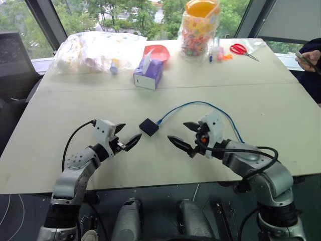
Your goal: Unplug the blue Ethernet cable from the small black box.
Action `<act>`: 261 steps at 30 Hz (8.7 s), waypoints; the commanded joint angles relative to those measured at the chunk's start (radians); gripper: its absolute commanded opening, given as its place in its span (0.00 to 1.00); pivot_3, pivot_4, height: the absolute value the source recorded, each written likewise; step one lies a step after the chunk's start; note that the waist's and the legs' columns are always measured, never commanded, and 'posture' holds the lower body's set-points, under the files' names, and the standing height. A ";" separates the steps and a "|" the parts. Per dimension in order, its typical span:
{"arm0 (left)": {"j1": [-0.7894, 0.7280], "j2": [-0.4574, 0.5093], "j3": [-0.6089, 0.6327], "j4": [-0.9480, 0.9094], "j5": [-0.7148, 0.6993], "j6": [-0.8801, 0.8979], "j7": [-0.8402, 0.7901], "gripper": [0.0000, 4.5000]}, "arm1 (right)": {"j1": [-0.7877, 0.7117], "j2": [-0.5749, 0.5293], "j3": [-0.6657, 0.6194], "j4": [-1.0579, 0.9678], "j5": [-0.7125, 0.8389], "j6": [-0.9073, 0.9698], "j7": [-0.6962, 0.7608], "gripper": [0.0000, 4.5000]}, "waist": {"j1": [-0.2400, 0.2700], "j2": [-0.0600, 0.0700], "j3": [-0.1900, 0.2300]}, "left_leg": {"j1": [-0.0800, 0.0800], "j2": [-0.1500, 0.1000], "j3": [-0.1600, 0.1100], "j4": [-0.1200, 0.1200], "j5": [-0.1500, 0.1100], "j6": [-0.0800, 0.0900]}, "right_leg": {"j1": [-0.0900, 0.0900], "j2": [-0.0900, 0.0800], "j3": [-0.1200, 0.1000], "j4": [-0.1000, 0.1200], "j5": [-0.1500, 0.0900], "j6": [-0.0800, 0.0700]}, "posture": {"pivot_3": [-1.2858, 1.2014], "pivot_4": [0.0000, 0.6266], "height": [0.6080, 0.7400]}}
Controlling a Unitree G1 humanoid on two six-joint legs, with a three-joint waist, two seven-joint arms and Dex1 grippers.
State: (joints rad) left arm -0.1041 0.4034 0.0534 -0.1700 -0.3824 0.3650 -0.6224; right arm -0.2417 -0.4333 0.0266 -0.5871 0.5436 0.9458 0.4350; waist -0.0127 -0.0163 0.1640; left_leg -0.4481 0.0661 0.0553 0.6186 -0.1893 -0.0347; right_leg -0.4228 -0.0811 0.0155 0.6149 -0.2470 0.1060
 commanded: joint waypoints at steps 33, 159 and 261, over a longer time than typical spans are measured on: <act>-0.076 0.099 0.009 -0.069 -0.139 0.169 -0.135 0.99 | -0.495 -0.267 0.219 0.432 -0.102 -0.113 0.474 1.00 | -0.004 0.000 0.001 | 0.000 0.000 0.001 0.002 0.000 0.000 | -0.001 0.001 0.001 0.002 0.000 0.000 | 0.52 0.24 0.96; -0.199 0.325 0.076 -0.042 -0.428 0.379 -0.493 0.11 | -0.522 -0.060 0.129 0.496 -0.022 -0.005 0.753 0.98 | -0.006 -0.001 0.003 | 0.003 0.000 -0.002 0.007 0.003 -0.005 | -0.002 0.001 0.000 0.017 -0.002 0.002 | 0.52 0.24 0.96; -0.068 0.371 0.050 -0.144 -0.442 0.349 -0.534 0.11 | -0.581 -0.120 0.200 0.514 0.110 0.070 0.759 0.32 | -0.003 -0.001 0.003 | 0.000 0.000 -0.002 0.006 0.003 -0.005 | -0.005 0.000 0.000 0.015 -0.003 0.001 | 0.52 0.24 0.96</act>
State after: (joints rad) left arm -0.1926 0.7495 0.0856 -0.3170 -0.8360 0.7122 -1.1513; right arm -0.8007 -0.5169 0.2991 -0.0817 0.6436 1.0192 1.1961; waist -0.0154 -0.0174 0.1671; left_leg -0.4483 0.0665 0.0538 0.6242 -0.1866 -0.0395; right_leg -0.4275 -0.0807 0.0156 0.6303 -0.2497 0.1070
